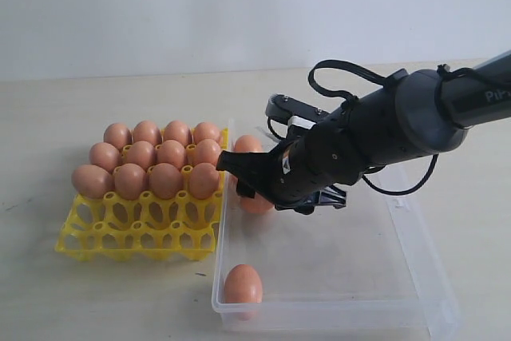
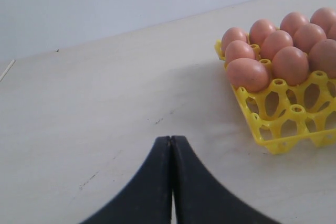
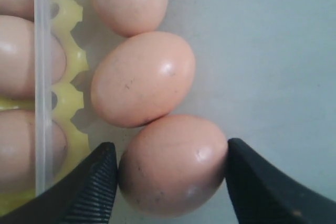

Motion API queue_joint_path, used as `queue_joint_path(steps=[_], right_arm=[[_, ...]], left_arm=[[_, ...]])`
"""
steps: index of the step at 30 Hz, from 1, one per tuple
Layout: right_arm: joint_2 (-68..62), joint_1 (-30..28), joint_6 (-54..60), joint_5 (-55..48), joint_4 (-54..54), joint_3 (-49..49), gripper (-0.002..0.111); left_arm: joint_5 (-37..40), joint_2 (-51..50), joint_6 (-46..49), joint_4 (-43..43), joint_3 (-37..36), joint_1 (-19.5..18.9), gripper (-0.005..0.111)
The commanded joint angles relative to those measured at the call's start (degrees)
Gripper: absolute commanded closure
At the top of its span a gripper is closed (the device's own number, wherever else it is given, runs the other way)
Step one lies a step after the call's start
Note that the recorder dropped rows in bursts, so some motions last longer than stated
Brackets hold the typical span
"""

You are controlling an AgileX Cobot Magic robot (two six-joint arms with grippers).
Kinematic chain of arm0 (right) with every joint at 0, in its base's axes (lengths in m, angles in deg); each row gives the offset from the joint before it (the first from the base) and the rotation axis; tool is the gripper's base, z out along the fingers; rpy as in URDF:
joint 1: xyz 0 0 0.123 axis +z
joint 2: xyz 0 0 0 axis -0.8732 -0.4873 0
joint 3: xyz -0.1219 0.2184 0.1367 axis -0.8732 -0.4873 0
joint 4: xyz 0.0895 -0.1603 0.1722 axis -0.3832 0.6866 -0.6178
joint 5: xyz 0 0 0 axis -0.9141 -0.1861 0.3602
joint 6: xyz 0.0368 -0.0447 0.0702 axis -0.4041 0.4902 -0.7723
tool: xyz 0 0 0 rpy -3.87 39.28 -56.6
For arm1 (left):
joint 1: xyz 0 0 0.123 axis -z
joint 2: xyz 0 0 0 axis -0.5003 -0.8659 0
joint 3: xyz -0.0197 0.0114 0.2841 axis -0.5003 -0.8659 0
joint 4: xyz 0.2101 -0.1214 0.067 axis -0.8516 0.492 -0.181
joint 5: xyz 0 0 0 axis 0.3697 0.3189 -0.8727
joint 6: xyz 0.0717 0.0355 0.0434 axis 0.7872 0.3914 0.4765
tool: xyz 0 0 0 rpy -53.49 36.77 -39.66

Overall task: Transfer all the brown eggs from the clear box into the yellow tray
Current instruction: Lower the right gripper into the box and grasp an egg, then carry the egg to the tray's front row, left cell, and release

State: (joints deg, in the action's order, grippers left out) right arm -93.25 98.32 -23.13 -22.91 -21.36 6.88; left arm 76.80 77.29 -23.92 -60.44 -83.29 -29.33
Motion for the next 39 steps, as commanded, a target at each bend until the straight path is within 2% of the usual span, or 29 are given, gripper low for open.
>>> queue_joint_path(steps=[1, 7, 14, 23, 26, 29, 34, 39], right_arm=[[0.0, -0.16, 1.51, 0.0, 0.24, 0.1, 0.078], [0.5, -0.16, 7.36, -2.95, 0.65, 0.1, 0.107], [3.01, -0.27, 23.03, -7.52, 0.74, 0.1, 0.108], [6.57, -0.16, 43.02, -6.77, 0.24, 0.0, 0.108], [7.54, -0.16, 51.54, -0.32, -4.99, 0.0, 0.108], [8.13, 0.33, 51.66, 7.37, -7.99, 0.0, 0.108], [6.59, 6.18, 68.66, 23.34, -15.5, 0.0, 0.108], [1.18, 11.79, 74.38, 27.88, -15.38, 2.65, 0.108]], left_arm=[[-0.33, 0.35, -0.28, 0.13, 0.23, -0.1, 0.107], [-0.33, 0.35, -0.28, 0.13, 0.23, -0.1, 0.107], [-0.33, 0.35, -0.28, 0.13, 0.23, -0.1, 0.107], [-0.33, 0.35, -0.28, 0.13, 0.23, -0.1, 0.107], [-0.33, 0.35, -0.28, 0.13, 0.23, -0.1, 0.107], [-0.33, 0.35, -0.28, 0.13, 0.23, -0.1, 0.107], [-0.33, 0.35, -0.28, 0.13, 0.23, -0.1, 0.107], [-0.33, 0.35, -0.28, 0.13, 0.23, -0.1, 0.107]])
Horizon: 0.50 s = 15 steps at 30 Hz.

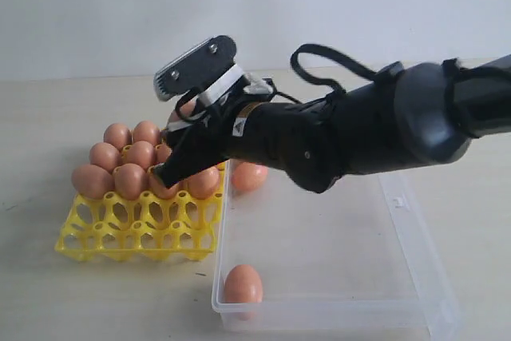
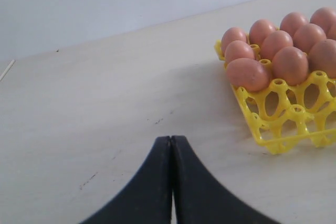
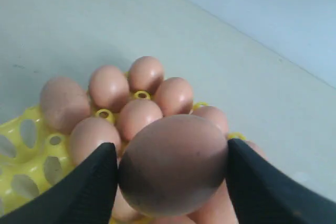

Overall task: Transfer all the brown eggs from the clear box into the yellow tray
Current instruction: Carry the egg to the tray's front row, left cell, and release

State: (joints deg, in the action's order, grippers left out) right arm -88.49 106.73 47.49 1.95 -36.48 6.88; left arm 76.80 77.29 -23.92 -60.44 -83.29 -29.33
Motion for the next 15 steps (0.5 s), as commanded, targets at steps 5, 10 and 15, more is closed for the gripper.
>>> queue_joint_path(steps=[5, 10, 15], right_arm=[[-9.21, 7.81, 4.38, 2.82, 0.95, 9.55, 0.108], [-13.97, 11.03, 5.52, -1.59, 2.33, 16.01, 0.108], [-16.82, 11.36, 6.78, -7.51, 2.33, 19.66, 0.108]], left_arm=[[-0.33, 0.35, -0.28, 0.13, 0.23, -0.1, 0.107], [-0.33, 0.35, -0.28, 0.13, 0.23, -0.1, 0.107], [-0.33, 0.35, -0.21, 0.02, 0.23, -0.1, 0.107]])
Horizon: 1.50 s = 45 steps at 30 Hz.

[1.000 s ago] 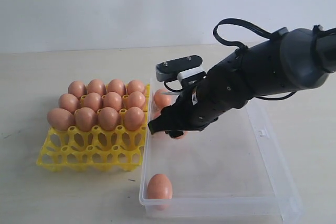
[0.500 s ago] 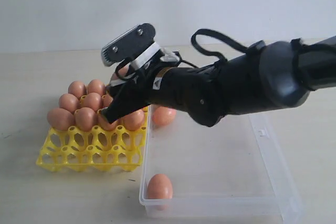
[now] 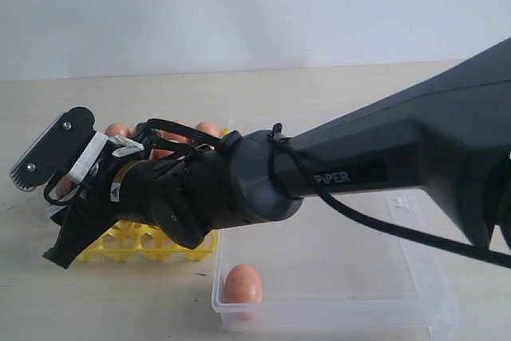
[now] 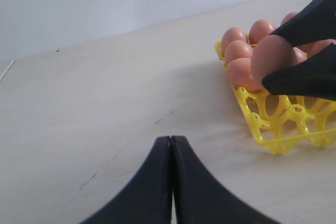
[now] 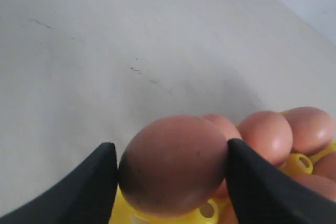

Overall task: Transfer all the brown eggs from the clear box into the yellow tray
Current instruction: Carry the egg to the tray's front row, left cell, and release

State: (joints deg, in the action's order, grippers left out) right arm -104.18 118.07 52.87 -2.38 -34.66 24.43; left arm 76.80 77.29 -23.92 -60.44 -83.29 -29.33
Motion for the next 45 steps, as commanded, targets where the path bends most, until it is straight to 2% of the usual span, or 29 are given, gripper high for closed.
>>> queue_joint_path(steps=[1, 13, 19, 30, 35, 45], right_arm=[[-1.27, 0.01, 1.4, -3.45, 0.51, 2.26, 0.108], [-3.92, 0.01, 1.4, -7.36, 0.51, 5.86, 0.107], [-3.92, 0.01, 4.37, -8.43, 0.27, 5.89, 0.091], [-3.72, 0.01, 5.03, -9.4, -0.96, 5.89, 0.051], [-3.72, 0.01, 5.9, -10.08, -1.24, 5.89, 0.044], [-1.96, 0.01, 7.61, -10.98, -1.59, 5.89, 0.043]], left_arm=[[-0.33, 0.35, -0.21, 0.02, 0.23, -0.1, 0.107], [-0.33, 0.35, -0.21, 0.02, 0.23, -0.1, 0.107], [-0.33, 0.35, -0.21, 0.02, 0.23, -0.1, 0.107], [-0.33, 0.35, -0.21, 0.02, 0.23, -0.1, 0.107], [-0.33, 0.35, -0.21, 0.02, 0.23, -0.1, 0.107], [-0.33, 0.35, -0.21, 0.02, 0.23, -0.1, 0.107]])
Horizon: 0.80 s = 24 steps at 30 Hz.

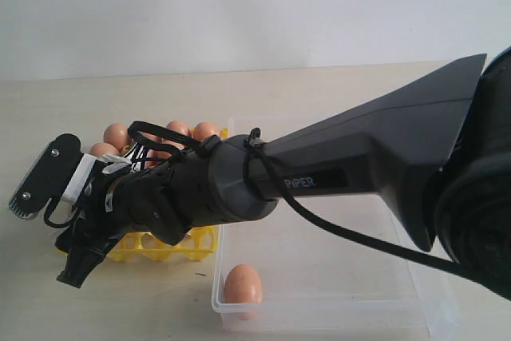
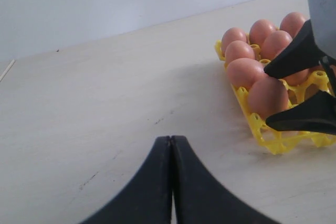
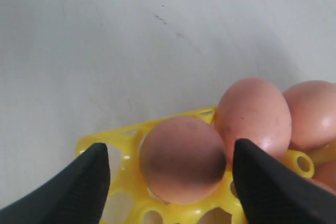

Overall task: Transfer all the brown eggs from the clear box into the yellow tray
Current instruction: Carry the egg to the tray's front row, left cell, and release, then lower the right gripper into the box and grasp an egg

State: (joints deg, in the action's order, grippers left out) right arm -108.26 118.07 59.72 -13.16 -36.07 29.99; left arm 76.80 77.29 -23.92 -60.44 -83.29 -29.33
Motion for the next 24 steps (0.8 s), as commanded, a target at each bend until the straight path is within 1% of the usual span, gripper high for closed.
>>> queue_joint_path(steps=[1, 4, 7, 9, 11, 15, 17, 20, 24], right_arm=[[2.83, 0.01, 0.75, -0.7, -0.18, 0.32, 0.043], [5.72, 0.01, 2.25, -4.15, -0.18, 0.32, 0.043], [9.65, 0.01, 3.04, -10.45, 2.08, 0.32, 0.043], [12.57, -0.41, -0.27, -16.33, 4.52, 0.32, 0.045], [15.3, -1.1, -8.76, -21.54, 9.37, 0.32, 0.047], [19.32, -3.49, -34.5, -35.3, 23.01, 0.32, 0.057], [20.48, -4.79, -44.8, -42.61, 27.24, 0.32, 0.061], [21.43, -6.89, -54.2, -49.67, 32.18, -0.42, 0.068], [22.02, -10.83, -62.6, -50.05, 32.32, -4.34, 0.069]], left_arm=[[-0.33, 0.35, -0.21, 0.02, 0.23, -0.1, 0.107], [-0.33, 0.35, -0.21, 0.02, 0.23, -0.1, 0.107], [-0.33, 0.35, -0.21, 0.02, 0.23, -0.1, 0.107], [-0.33, 0.35, -0.21, 0.02, 0.23, -0.1, 0.107], [-0.33, 0.35, -0.21, 0.02, 0.23, -0.1, 0.107], [-0.33, 0.35, -0.21, 0.02, 0.23, -0.1, 0.107], [-0.33, 0.35, -0.21, 0.02, 0.23, -0.1, 0.107], [-0.33, 0.35, -0.21, 0.02, 0.23, -0.1, 0.107], [-0.33, 0.35, -0.21, 0.02, 0.23, -0.1, 0.107]])
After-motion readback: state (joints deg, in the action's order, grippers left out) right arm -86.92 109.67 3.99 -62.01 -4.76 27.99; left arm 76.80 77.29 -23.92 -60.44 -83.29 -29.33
